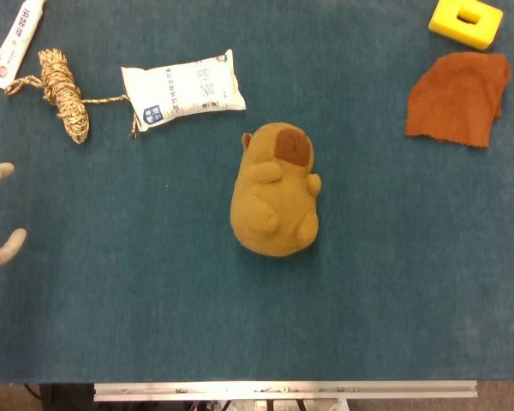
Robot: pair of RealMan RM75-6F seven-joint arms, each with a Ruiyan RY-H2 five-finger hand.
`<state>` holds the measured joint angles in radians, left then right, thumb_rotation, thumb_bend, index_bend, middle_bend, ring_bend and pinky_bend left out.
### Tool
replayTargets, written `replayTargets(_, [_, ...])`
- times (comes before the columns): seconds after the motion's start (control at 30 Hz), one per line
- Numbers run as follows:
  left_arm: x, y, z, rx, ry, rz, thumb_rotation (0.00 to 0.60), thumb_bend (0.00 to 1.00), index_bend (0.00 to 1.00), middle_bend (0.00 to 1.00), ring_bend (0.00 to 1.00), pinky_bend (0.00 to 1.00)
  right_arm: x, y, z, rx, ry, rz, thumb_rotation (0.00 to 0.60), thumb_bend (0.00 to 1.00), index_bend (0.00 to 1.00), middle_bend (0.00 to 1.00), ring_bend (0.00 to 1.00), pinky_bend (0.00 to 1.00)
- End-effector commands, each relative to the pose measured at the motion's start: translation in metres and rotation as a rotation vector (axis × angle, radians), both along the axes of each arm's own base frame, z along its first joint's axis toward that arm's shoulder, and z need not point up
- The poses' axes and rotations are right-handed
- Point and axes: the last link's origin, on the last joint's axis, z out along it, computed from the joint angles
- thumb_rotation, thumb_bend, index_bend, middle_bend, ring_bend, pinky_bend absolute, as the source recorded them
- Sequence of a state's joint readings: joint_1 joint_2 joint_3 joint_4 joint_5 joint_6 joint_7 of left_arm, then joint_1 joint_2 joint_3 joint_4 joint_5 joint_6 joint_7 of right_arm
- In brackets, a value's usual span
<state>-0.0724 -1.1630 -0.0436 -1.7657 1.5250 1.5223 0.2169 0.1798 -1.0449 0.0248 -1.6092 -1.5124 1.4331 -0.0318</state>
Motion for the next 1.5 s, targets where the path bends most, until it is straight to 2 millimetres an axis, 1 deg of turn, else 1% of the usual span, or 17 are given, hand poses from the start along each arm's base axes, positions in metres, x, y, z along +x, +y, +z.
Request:
replayTargets(0.03, [-0.001, 0.001, 0.0, -0.009, 0.01, 0.012, 0.6, 0.17, 0.25, 0.2, 0.09, 0.14, 0.001, 0.0, -0.001, 0.007, 0.0, 0.002, 0.6, 0.22, 0.28, 0.37, 0.27, 0.29])
replayTargets(0.17, [0.0, 0.001, 0.001, 0.0, 0.002, 0.003, 0.6, 0.17, 0.25, 0.2, 0.09, 0.14, 0.005, -0.001, -0.003, 0.017, -0.004, 0.019, 0.6, 0.22, 0.28, 0.37, 0.27, 0.29])
replayTargets(0.33, [0.0, 0.001, 0.002, 0.001, -0.009, 0.002, 0.6, 0.17, 0.25, 0.2, 0.09, 0.14, 0.022, -0.01, -0.009, 0.055, -0.026, 0.083, 0.6, 0.22, 0.28, 0.37, 0.27, 0.29])
replayTargets(0.4, [0.0, 0.002, 0.002, -0.003, -0.011, 0.001, 0.6, 0.17, 0.25, 0.2, 0.09, 0.14, 0.034, -0.018, -0.014, 0.082, -0.024, 0.124, 0.6, 0.22, 0.28, 0.37, 0.27, 0.29])
replayTargets(0.5, [0.0, 0.001, 0.002, -0.007, -0.014, -0.002, 0.6, 0.17, 0.25, 0.2, 0.09, 0.14, 0.056, -0.032, -0.025, 0.132, -0.033, 0.19, 0.6, 0.22, 0.32, 0.37, 0.27, 0.29])
replayTargets(0.57, [-0.001, 0.001, 0.003, -0.007, -0.018, -0.001, 0.6, 0.17, 0.25, 0.2, 0.09, 0.14, 0.073, -0.043, -0.036, 0.168, -0.05, 0.232, 0.6, 0.22, 0.36, 0.37, 0.27, 0.29])
replayTargets(0.67, [-0.001, 0.0, 0.004, -0.006, -0.023, 0.001, 0.6, 0.17, 0.25, 0.2, 0.09, 0.14, 0.084, -0.05, -0.043, 0.189, -0.061, 0.254, 0.6, 0.23, 0.43, 0.38, 0.27, 0.29])
replayTargets(0.7, [-0.001, -0.001, 0.005, -0.002, -0.03, 0.004, 0.6, 0.17, 0.25, 0.2, 0.09, 0.14, 0.1, -0.059, -0.056, 0.227, -0.085, 0.29, 0.6, 0.23, 0.45, 0.38, 0.27, 0.29])
replayTargets(0.77, [-0.002, -0.003, 0.008, 0.002, -0.041, 0.005, 0.6, 0.17, 0.25, 0.2, 0.09, 0.14, 0.122, -0.074, -0.075, 0.273, -0.087, 0.317, 0.6, 0.23, 0.46, 0.38, 0.27, 0.29])
replayTargets(0.87, [-0.004, -0.005, 0.011, 0.007, -0.055, 0.008, 0.6, 0.17, 0.25, 0.2, 0.09, 0.14, 0.15, -0.084, -0.097, 0.322, -0.081, 0.352, 0.6, 0.22, 0.46, 0.38, 0.28, 0.29])
replayTargets(0.97, [-0.006, -0.005, 0.013, 0.009, -0.061, 0.013, 0.6, 0.17, 0.25, 0.2, 0.09, 0.14, 0.175, -0.094, -0.117, 0.366, -0.068, 0.38, 0.6, 0.17, 0.46, 0.38, 0.28, 0.29])
replayTargets(1.07, [-0.008, -0.005, 0.015, 0.011, -0.065, 0.017, 0.6, 0.17, 0.25, 0.2, 0.09, 0.14, 0.198, -0.103, -0.136, 0.392, -0.035, 0.407, 0.6, 0.17, 0.46, 0.38, 0.27, 0.29])
replayTargets(1.27, [-0.014, -0.007, 0.018, 0.017, -0.072, 0.032, 0.6, 0.17, 0.25, 0.2, 0.09, 0.14, 0.235, -0.115, -0.17, 0.434, 0.005, 0.434, 0.6, 0.17, 0.46, 0.38, 0.27, 0.29])
replayTargets(1.43, [-0.017, -0.01, 0.022, 0.02, -0.088, 0.042, 0.6, 0.17, 0.25, 0.2, 0.09, 0.14, 0.251, -0.117, -0.192, 0.458, 0.091, 0.447, 0.6, 0.18, 0.46, 0.36, 0.24, 0.3])
replayTargets(1.5, [-0.018, -0.01, 0.023, 0.024, -0.091, 0.043, 0.6, 0.17, 0.25, 0.2, 0.09, 0.14, 0.256, -0.117, -0.196, 0.461, 0.103, 0.445, 0.6, 0.18, 0.45, 0.36, 0.23, 0.29])
